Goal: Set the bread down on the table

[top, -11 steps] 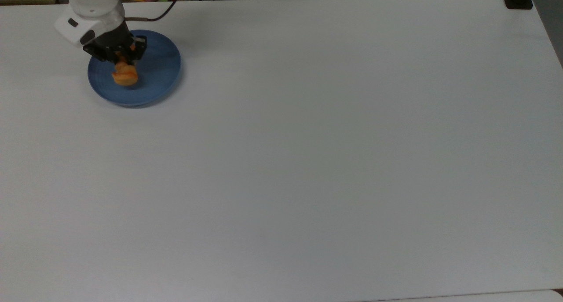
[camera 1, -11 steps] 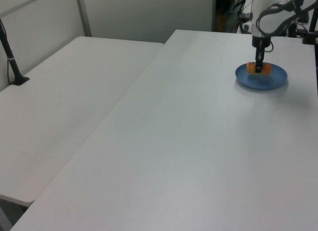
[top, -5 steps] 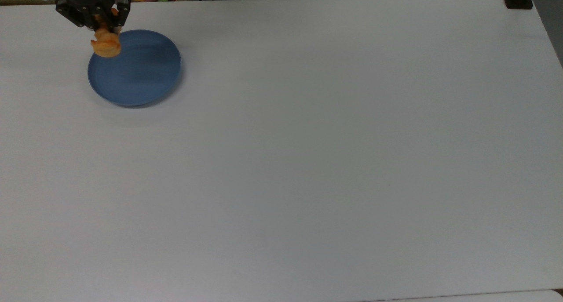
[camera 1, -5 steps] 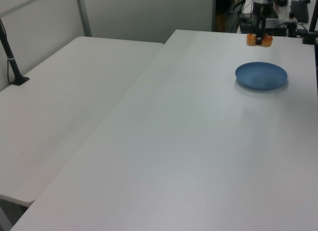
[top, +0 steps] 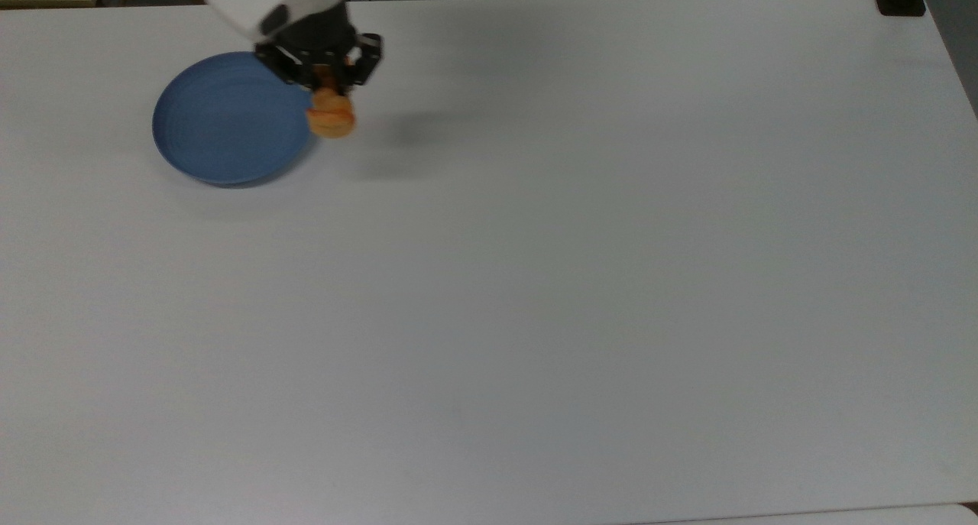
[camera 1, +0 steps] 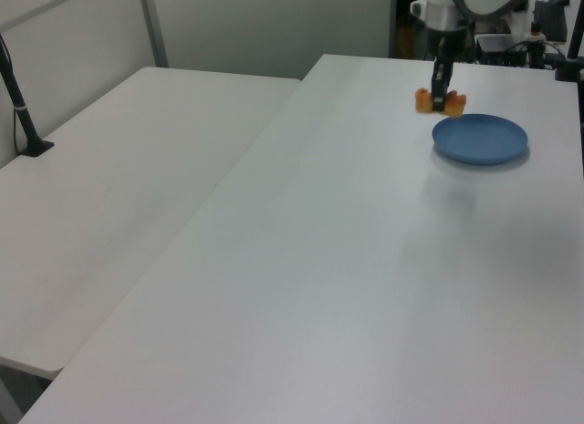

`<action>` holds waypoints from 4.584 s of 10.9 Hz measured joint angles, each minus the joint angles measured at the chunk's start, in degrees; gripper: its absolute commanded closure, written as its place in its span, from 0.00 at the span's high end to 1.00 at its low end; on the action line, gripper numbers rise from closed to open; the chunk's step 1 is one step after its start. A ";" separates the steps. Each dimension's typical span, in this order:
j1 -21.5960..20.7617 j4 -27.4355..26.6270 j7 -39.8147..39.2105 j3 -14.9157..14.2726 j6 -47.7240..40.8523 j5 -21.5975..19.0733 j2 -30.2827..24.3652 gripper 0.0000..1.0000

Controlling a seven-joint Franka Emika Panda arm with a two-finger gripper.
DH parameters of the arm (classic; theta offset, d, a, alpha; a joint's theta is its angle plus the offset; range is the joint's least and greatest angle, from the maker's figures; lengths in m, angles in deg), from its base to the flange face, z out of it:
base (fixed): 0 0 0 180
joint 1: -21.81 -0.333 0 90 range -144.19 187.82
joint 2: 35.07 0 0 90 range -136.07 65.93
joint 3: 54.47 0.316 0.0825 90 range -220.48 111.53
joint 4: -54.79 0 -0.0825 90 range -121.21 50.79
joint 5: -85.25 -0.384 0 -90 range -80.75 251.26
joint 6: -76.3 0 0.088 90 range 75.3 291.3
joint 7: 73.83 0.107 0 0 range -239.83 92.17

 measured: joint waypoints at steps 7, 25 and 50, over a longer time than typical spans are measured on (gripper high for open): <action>-9.17 -6.73 26.68 18.00 4.23 0.00 0.10 0.28; -24.76 -6.89 60.60 28.93 19.74 12.13 16.93 1.00; -15.26 12.25 5.20 -15.98 -18.38 -1.43 -4.32 1.00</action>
